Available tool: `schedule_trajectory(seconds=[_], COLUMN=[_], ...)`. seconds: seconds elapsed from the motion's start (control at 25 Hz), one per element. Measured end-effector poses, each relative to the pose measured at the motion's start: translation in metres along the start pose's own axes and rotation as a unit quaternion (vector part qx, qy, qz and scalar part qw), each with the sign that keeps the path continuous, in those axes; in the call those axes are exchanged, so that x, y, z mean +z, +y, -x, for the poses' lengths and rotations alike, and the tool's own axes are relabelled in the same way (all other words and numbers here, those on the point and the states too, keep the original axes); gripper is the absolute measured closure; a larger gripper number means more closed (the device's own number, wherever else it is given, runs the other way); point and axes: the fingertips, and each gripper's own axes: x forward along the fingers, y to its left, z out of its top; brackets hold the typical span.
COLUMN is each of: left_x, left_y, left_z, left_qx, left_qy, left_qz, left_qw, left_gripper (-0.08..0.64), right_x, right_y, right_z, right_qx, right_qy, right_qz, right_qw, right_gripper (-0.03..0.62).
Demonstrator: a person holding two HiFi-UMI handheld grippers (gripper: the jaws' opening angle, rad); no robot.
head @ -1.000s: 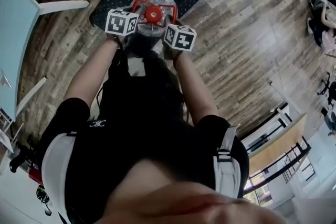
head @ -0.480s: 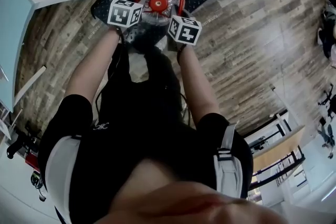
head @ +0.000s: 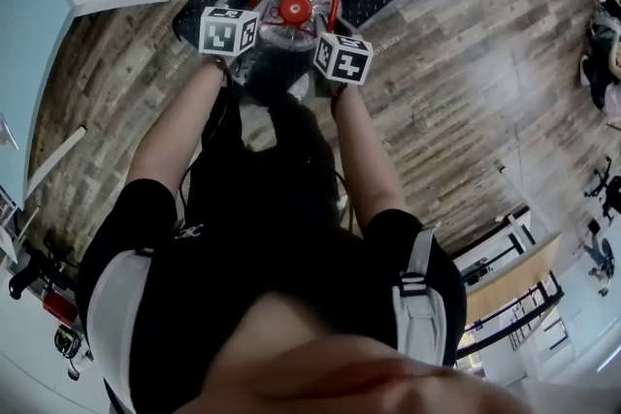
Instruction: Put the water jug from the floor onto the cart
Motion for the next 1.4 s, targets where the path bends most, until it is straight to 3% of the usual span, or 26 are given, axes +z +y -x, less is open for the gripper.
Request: schedule_trajectory(seconds=[0.36,0.52,0.56,0.84,1.04,1.2,1.4], left_x=[-0.003,0.011,0.013,0.044,0.074,0.102,0.113], left_y=[-0.009,-0.012,-0.014,-0.019,-0.027,-0.031,-0.042], left_z=[0.055,0.083,0.093,0.155,0.187,0.217,0.228], left_qx=[-0.008,-0.022,-0.025,-0.038,-0.043,-0.046,-0.056], left_qy=[-0.014,-0.02,-0.021,-0.061,-0.102,-0.141,-0.149], left_qz=[-0.001,-0.006,-0.011,-0.06,-0.083,-0.096,-0.121], left_qw=[0.9999,0.9995,0.9994,0.9956,0.9904,0.9843,0.9797], left_gripper=[0.484,0.558,0.559,0.56,0.56,0.56,0.56], right_x=[0.024,0.043,0.045,0.074,0.106,0.127,0.137], right_y=[0.012,0.029,0.036,0.111,0.146,0.161,0.176], right_z=[0.056,0.085,0.094,0.142,0.173,0.192,0.198], right_qx=[-0.069,-0.08,-0.077,-0.007,0.003,-0.001,0.059], right_qy=[-0.039,-0.078,-0.089,-0.19,-0.26,-0.282,-0.285], right_qz=[-0.005,-0.007,-0.008,0.001,-0.009,-0.005,-0.026], right_qw=[0.997,0.994,0.993,0.982,0.966,0.959,0.956], right_gripper=[0.481,0.551,0.577,0.578,0.578,0.58,0.581])
